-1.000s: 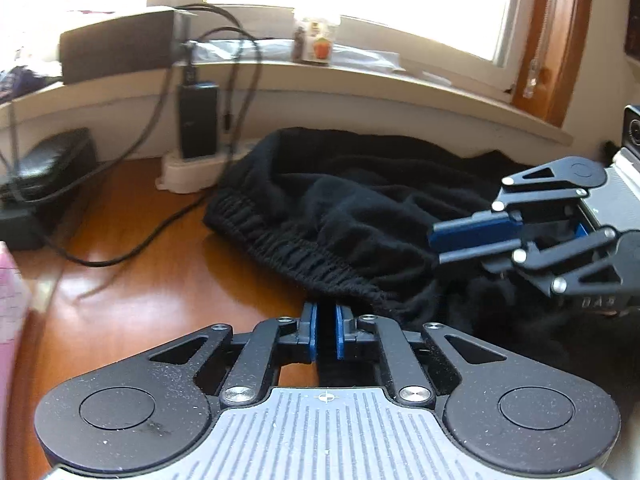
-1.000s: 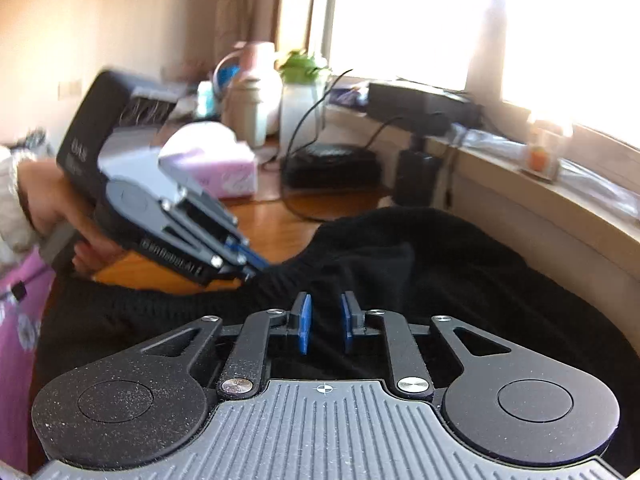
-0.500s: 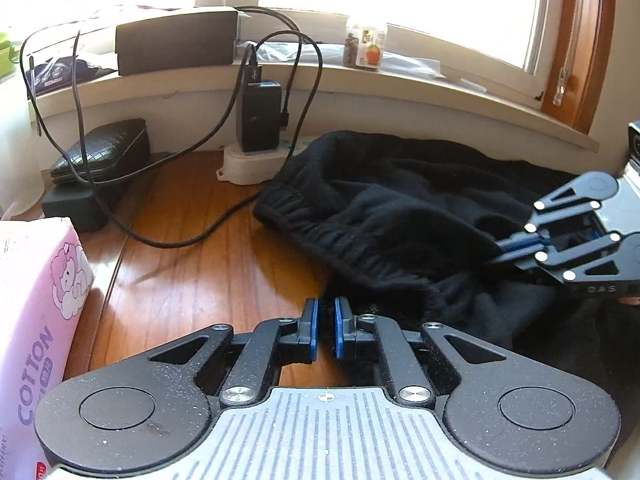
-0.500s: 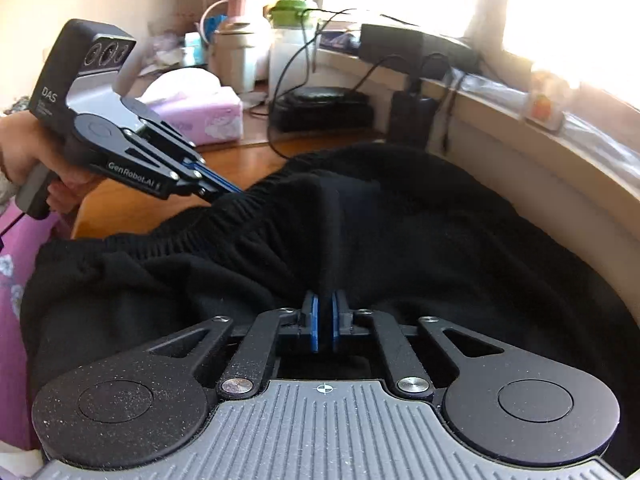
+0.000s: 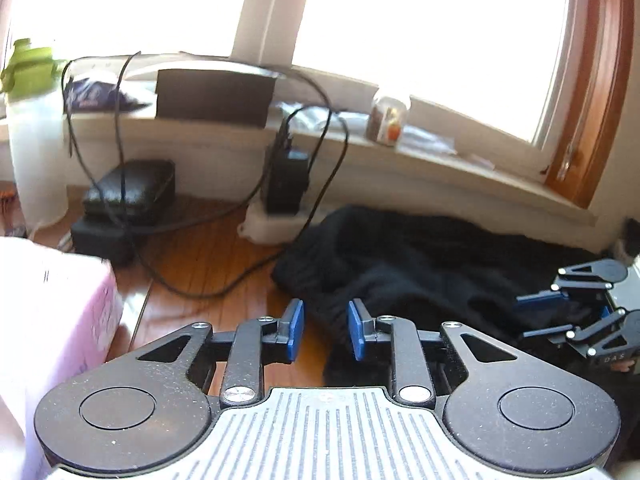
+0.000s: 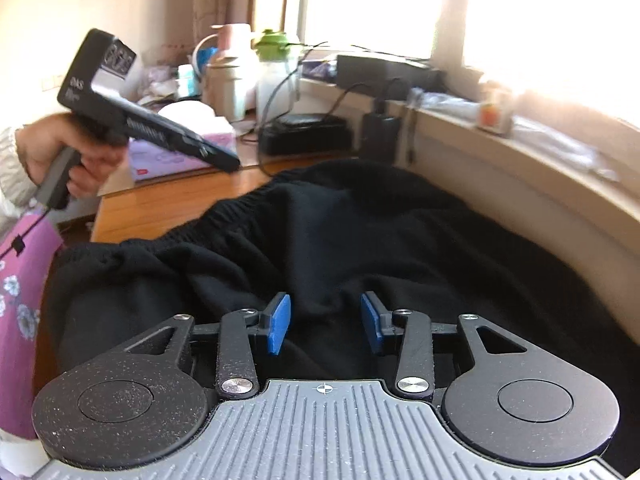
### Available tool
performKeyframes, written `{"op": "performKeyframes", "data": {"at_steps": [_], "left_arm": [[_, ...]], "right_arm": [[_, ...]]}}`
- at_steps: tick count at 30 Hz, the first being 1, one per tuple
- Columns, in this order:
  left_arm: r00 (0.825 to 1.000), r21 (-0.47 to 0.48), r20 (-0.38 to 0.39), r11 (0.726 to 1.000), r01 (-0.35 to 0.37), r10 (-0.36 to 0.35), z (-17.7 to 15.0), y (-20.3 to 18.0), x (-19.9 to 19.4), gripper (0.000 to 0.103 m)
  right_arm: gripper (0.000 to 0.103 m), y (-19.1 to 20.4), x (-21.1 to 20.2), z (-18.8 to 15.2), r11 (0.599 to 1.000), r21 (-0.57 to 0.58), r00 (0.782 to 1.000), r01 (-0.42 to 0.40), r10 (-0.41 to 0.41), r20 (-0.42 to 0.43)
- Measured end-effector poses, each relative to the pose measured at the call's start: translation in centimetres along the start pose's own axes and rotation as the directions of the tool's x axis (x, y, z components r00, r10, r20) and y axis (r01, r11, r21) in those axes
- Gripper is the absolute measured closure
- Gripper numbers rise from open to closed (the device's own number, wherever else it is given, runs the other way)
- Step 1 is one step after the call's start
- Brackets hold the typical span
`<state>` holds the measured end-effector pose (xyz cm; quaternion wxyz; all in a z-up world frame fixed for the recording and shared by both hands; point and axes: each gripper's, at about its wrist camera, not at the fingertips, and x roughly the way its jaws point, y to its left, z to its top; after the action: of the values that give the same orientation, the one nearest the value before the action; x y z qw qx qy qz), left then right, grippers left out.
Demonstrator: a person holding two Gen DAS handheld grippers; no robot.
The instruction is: Fold clothes
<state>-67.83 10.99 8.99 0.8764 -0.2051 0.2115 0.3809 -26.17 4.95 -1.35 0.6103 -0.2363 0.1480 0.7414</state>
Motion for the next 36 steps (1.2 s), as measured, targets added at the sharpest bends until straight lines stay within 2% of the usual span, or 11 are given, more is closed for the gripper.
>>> {"op": "performKeyframes", "data": {"at_steps": [4,6,7,11,15,19,23,26,28,31,36], "left_arm": [[0.998,0.038,-0.001,0.998,0.057,-0.057,0.8,-2.6,1.4,0.074],[0.996,0.077,-0.014,0.993,0.089,-0.089,1.0,-4.8,2.7,0.061],[0.994,0.096,-0.022,0.99,0.105,-0.104,1.1,-5.9,3.4,0.059],[0.988,0.14,-0.057,0.979,0.151,-0.144,1.2,-9.9,6.8,0.059],[0.98,0.158,-0.075,0.968,0.193,-0.183,1.3,-13.5,10.1,0.044],[0.973,0.192,-0.089,0.955,0.225,-0.211,1.1,-16.7,13.0,0.035],[0.966,0.228,-0.105,0.94,0.254,-0.236,0.8,-19.9,15.8,0.032],[0.96,0.247,-0.126,0.93,0.273,-0.249,0.4,-21.9,17.6,0.032],[0.958,0.255,-0.139,0.926,0.277,-0.249,0.1,-22.6,18.2,0.031],[0.957,0.262,-0.143,0.923,0.283,-0.253,-0.1,-23.1,18.6,0.031],[0.957,0.277,-0.187,0.923,0.268,-0.222,-1.0,-23.6,20.1,0.031]], "right_arm": [[0.063,-2.3,-2.8,-1.2,0.997,0.013,0.997,0.08,-0.08,-0.001],[0.062,-4.1,-4.8,-2.1,0.991,0.04,0.992,0.128,-0.128,0.003],[0.062,-5.2,-5.9,-2.6,0.987,0.058,0.988,0.152,-0.153,0.003],[0.062,-10.1,-11.2,-5.6,0.949,0.14,0.959,0.283,-0.283,-0.019],[0.062,-14.7,-16.0,-9.9,0.884,0.218,0.911,0.413,-0.405,-0.081],[0.062,-18.5,-19.8,-14.4,0.807,0.299,0.86,0.509,-0.488,-0.148],[0.062,-22.1,-23.9,-19.1,0.708,0.376,0.8,0.597,-0.558,-0.219],[0.062,-24.7,-26.7,-22.2,0.632,0.468,0.779,0.618,-0.573,-0.255],[0.062,-26.1,-28.3,-23.8,0.594,0.543,0.788,0.594,-0.563,-0.247],[0.062,-27.0,-29.2,-24.7,0.57,0.554,0.774,0.606,-0.584,-0.246],[0.062,-27.7,-28.9,-25.5,0.578,0.541,0.775,0.61,-0.577,-0.257]]}}
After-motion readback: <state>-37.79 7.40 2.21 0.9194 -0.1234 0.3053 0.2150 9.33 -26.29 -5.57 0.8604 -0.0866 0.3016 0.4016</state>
